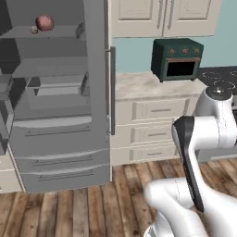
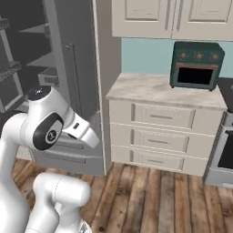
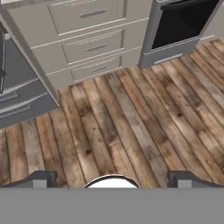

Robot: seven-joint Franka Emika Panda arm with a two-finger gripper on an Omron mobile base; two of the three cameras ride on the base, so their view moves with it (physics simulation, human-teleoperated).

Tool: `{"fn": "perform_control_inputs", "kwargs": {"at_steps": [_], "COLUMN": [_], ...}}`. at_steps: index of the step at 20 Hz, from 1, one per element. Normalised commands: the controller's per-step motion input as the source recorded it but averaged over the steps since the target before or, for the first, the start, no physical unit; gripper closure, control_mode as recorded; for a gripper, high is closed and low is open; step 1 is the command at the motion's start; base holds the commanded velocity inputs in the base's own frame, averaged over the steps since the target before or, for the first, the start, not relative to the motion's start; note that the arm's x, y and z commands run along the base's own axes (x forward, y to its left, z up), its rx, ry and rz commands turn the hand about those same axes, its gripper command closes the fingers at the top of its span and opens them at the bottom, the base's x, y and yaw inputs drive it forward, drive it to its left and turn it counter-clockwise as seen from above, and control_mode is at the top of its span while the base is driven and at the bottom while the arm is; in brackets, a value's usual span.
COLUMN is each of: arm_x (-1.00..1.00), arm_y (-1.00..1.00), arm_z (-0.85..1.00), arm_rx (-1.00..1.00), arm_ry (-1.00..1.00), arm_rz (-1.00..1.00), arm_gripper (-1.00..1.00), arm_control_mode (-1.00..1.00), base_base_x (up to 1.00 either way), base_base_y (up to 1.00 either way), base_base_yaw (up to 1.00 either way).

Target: Pick the egg and butter from the fridge and place them by the bowl for mixing.

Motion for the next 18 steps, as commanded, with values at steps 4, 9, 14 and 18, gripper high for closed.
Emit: {"fn": "perform_control_inputs", "kwargs": {"at_steps": [4,9,14,18], "arm_x": [0.0,0.0,0.0,0.0], "arm_y": [0.0,0.0,0.0,0.0], "arm_z": [0.0,0.0,0.0,0.0], "arm_rx": [0.0,0.0,0.0,0.0], "arm_ry": [0.0,0.0,0.0,0.0], "arm_rz": [0.0,0.0,0.0,0.0], "arm_gripper": [-1.0,-1.0,-1.0,-1.0], "arm_control_mode": [1.0,1.0,1.0,1.0], "base_base_x": [-0.38,-0.24,-0.03,0.12], "base_base_y": [0.88,0.99,0.77,0.61], "base_base_yaw": [-0.03,-0.02,-0.01,0.03]}}
